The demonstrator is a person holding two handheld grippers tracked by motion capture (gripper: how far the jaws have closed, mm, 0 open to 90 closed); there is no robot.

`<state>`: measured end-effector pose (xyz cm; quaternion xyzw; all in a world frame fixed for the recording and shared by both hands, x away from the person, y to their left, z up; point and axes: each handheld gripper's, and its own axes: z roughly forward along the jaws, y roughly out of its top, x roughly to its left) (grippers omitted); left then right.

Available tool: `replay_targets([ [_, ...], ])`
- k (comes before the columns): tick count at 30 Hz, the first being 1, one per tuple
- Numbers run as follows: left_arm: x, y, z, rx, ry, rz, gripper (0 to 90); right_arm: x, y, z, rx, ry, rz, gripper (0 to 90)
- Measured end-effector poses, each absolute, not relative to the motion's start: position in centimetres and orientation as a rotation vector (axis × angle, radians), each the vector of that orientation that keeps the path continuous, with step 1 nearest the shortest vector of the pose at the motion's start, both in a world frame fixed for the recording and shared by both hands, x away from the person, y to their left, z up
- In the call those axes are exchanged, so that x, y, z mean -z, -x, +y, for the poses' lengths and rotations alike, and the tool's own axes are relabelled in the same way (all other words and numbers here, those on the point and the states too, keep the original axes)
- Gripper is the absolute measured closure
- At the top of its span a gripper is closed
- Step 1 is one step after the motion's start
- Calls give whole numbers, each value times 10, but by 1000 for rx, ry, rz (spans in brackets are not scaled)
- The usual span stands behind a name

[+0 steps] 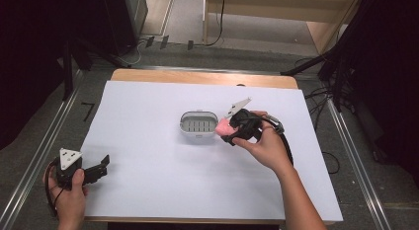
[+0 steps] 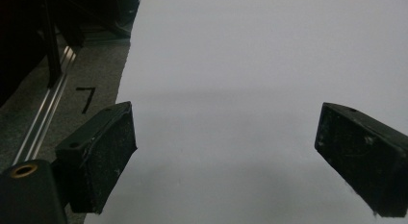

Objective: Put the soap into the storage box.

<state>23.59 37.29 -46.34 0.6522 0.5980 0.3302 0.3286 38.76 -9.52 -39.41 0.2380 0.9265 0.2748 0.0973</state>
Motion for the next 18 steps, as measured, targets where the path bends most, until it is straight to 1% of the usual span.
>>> replay_targets([
  [18, 463, -235, 374, -858, -1702, 1567, 76, 381, -401, -75, -874, -589, 2756, 386],
])
